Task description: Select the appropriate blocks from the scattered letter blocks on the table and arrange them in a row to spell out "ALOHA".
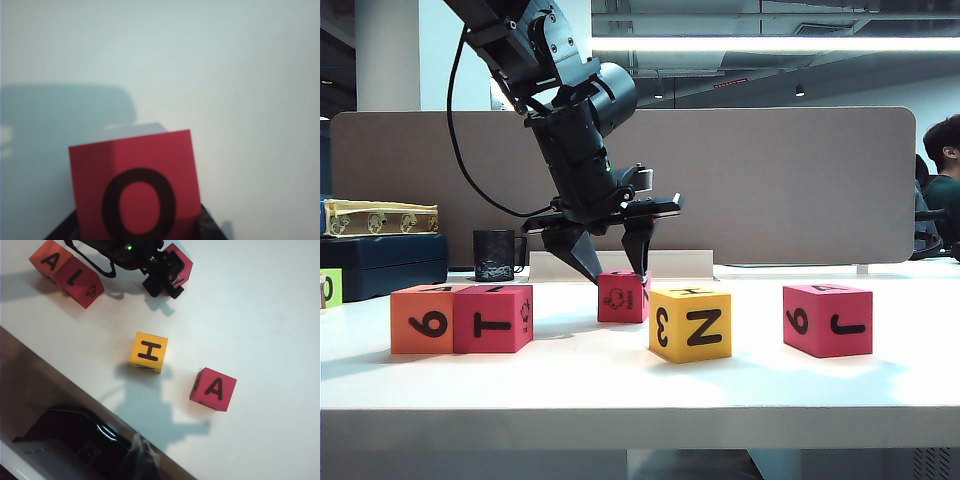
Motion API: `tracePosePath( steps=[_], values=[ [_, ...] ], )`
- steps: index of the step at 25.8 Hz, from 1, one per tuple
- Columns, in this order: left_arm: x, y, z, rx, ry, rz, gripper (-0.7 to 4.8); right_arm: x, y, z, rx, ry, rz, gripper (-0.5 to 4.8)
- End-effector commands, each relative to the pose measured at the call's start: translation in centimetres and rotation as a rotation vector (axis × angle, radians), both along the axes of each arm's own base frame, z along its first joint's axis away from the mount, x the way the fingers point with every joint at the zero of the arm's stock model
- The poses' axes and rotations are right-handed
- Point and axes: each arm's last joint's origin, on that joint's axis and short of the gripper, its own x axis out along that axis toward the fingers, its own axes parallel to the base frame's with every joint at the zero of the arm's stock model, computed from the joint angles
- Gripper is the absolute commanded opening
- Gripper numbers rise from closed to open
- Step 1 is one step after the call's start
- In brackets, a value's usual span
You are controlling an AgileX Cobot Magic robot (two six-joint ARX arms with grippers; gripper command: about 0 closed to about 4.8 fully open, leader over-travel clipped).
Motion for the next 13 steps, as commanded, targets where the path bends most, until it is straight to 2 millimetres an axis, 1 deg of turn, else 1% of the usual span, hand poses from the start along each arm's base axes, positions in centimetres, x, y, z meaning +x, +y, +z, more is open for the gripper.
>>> tracePosePath(
  steps=[1, 5, 8, 9, 13],
  values=[
    [-0.7, 0.5, 0.5, 0.045, 0.043, -0.017, 2.35, 0.0, 0.0, 0.1, 0.010, -0.008, -0.002, -0.05],
    [-1.4, 0.9, 1.7, 0.059, 0.058, -0.030, 2.35, 0.0, 0.0, 0.1, 0.010, -0.009, -0.002, -0.05],
    [-2.1, 1.3, 3.1, 0.057, 0.059, -0.044, 2.35, 0.0, 0.0, 0.1, 0.011, -0.009, -0.002, -0.05],
    [-2.6, 1.5, 3.9, 0.042, 0.071, -0.055, 2.35, 0.0, 0.0, 0.1, 0.010, -0.008, -0.002, -0.05],
    [-3.6, 2.0, 5.0, 0.033, 0.114, -0.075, 2.35, 0.0, 0.0, 0.1, 0.011, -0.007, 0.000, -0.05]
  ],
)
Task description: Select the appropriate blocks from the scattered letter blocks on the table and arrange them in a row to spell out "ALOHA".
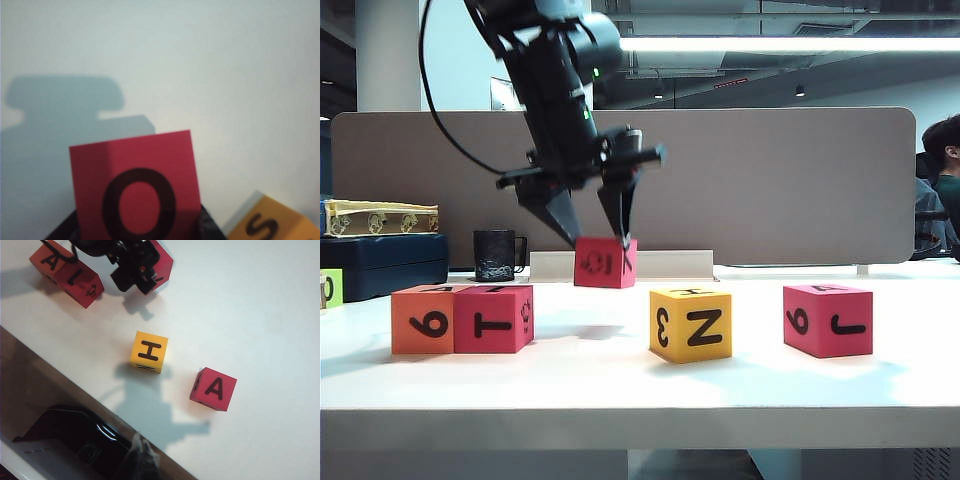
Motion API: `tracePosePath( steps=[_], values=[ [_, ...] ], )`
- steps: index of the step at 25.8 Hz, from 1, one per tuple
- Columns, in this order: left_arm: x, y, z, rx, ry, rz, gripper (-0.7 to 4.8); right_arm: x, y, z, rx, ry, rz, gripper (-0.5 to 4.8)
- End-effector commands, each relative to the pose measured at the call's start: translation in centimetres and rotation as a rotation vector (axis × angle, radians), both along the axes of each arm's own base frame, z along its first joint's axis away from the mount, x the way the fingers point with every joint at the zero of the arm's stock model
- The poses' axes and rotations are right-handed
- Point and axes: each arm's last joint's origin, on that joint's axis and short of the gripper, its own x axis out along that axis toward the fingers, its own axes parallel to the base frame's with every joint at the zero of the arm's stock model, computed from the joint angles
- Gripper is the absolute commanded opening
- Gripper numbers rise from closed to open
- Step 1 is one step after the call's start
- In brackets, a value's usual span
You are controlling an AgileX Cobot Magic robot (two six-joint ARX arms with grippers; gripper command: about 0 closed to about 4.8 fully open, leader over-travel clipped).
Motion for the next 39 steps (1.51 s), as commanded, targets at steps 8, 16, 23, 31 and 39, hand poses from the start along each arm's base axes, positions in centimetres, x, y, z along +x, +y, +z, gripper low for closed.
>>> tracePosePath(
  steps=[8, 16, 23, 31, 39],
  values=[
    [-2.0, 0.8, 0.1, 0.067, 0.167, -0.019, 2.33, -0.1, 0.1, 0.1, 0.011, -0.005, 0.006, -0.05],
    [-2.6, 0.4, -0.1, 0.032, 0.230, -0.014, 2.34, -0.1, 0.1, 0.1, 0.011, -0.005, 0.006, -0.05],
    [-2.9, 0.6, -0.2, 0.055, 0.264, -0.012, 2.37, -0.1, 0.1, 0.1, 0.011, -0.005, 0.006, -0.05],
    [-2.9, 0.7, -0.3, 0.058, 0.269, -0.012, 2.47, -0.1, 0.1, 0.1, 0.011, -0.005, 0.006, -0.05],
    [-2.8, 0.6, -0.4, 0.057, 0.268, -0.012, 3.53, -0.1, 0.1, 0.1, 0.013, -0.003, 0.008, -0.05]
  ],
)
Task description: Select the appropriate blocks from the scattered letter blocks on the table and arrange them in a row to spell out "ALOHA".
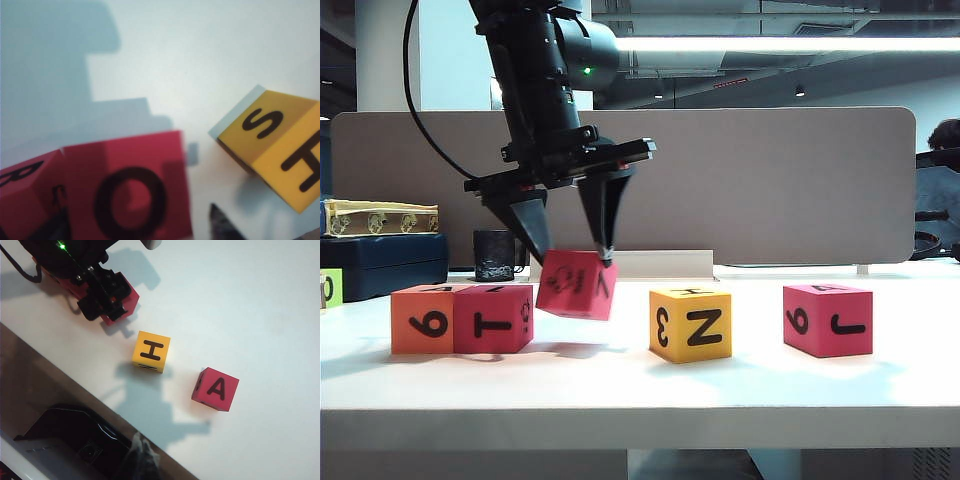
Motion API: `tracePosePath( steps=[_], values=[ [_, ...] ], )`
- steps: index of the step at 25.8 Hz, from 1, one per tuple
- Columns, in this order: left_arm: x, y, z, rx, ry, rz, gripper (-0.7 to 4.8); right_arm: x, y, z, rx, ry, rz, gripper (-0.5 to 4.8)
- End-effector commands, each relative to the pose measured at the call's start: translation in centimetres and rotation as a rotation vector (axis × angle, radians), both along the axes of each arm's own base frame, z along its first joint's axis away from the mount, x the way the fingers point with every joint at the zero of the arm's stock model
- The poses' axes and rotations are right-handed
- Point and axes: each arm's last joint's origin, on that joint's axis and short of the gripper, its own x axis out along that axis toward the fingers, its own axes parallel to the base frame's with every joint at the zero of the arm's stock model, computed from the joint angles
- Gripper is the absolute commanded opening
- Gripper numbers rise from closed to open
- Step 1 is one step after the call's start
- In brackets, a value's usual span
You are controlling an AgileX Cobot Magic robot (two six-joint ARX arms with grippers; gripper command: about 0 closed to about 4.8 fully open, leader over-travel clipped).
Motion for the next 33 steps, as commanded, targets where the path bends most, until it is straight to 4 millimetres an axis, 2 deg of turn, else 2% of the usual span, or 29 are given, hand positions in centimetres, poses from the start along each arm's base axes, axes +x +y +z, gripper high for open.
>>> tracePosePath(
  steps=[1, 24, 33],
  values=[
    [-0.02, -0.05, -0.01, -0.006, -0.002, 0.000, 3.53, -0.04, 0.04, 0.13, 0.012, -0.005, 0.001, -0.05],
    [0.44, -0.32, -0.13, -0.025, -0.035, 0.005, 3.49, -0.03, 0.04, 0.13, 0.011, -0.005, 0.001, -0.05],
    [0.45, 0.24, -0.22, 0.117, -0.091, 0.043, 3.49, -0.03, 0.04, 0.13, 0.012, -0.005, 0.001, -0.05]
  ],
)
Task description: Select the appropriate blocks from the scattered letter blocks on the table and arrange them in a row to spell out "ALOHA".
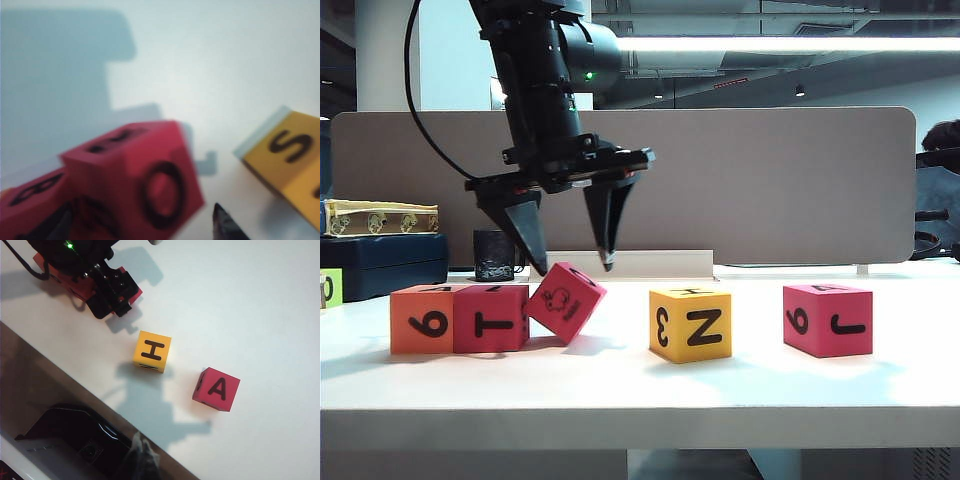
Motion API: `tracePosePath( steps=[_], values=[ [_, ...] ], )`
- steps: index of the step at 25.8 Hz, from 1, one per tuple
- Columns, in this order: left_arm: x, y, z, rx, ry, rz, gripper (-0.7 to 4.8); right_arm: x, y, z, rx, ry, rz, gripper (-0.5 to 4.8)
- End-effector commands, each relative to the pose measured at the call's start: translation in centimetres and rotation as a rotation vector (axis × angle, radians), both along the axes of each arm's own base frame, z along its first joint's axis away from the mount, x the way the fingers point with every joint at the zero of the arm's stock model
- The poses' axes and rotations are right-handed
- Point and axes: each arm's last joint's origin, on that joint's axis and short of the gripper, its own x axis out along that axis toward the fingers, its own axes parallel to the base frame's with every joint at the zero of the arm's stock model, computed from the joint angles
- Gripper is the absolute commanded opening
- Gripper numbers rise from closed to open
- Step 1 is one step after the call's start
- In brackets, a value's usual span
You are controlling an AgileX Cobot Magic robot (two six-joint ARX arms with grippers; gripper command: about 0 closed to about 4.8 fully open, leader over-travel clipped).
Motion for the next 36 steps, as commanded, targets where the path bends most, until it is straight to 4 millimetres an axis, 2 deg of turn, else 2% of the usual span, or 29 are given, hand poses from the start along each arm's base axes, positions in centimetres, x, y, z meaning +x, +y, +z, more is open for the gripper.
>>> tracePosePath(
  steps=[1, 13, 21, 30, 33, 36],
  values=[
    [0.0, 0.3, 0.1, 0.075, -0.036, 0.019, 3.49, 0.0, 0.0, 0.1, 0.009, -0.007, -0.002, -0.05],
    [0.2, 0.2, 0.2, 0.081, -0.077, 0.001, 3.49, 0.0, 0.0, 0.1, 0.009, -0.007, -0.002, -0.05],
    [0.2, 0.7, 0.4, 0.230, -0.132, -0.009, 3.36, 0.0, 0.0, 0.2, 0.012, -0.010, -0.002, -0.05],
    [0.4, 1.8, 1.3, 0.312, -0.156, 0.009, 3.36, 0.0, 0.0, 0.1, 0.011, -0.009, -0.002, -0.05],
    [0.5, 2.5, 2.0, 0.284, -0.168, 0.028, 3.36, 0.0, 0.0, 0.1, 0.011, -0.009, -0.002, -0.05],
    [0.3, 2.4, 3.0, 0.127, -0.150, -0.008, 3.37, 0.0, 0.1, 0.2, 0.014, -0.012, -0.002, -0.05]
  ],
)
